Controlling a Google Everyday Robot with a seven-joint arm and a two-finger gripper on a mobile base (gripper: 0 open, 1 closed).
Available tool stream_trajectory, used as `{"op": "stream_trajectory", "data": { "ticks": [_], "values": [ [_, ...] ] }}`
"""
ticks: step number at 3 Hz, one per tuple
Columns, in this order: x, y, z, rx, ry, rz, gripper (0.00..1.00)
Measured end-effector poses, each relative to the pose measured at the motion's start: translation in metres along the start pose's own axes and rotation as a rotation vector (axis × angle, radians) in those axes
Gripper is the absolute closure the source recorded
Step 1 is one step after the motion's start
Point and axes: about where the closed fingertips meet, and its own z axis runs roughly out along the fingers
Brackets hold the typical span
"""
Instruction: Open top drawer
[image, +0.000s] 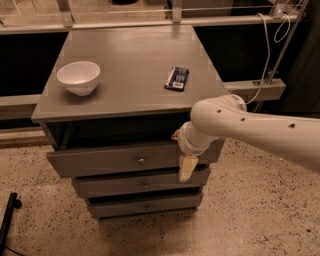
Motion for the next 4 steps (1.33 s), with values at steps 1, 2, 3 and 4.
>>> {"op": "stream_trajectory", "data": {
  "ticks": [1, 2, 3, 4],
  "values": [
    [0.003, -0.003, 0.006, -0.003, 0.012, -0.001, 0.00],
    [0.004, -0.011, 0.014, -0.009, 0.020, 0.002, 0.09],
    [0.007, -0.010, 0.023, -0.037, 0.026, 0.009, 0.21],
    [0.011, -0.003, 0.022, -0.063, 0.034, 0.020, 0.43]
  ]
}}
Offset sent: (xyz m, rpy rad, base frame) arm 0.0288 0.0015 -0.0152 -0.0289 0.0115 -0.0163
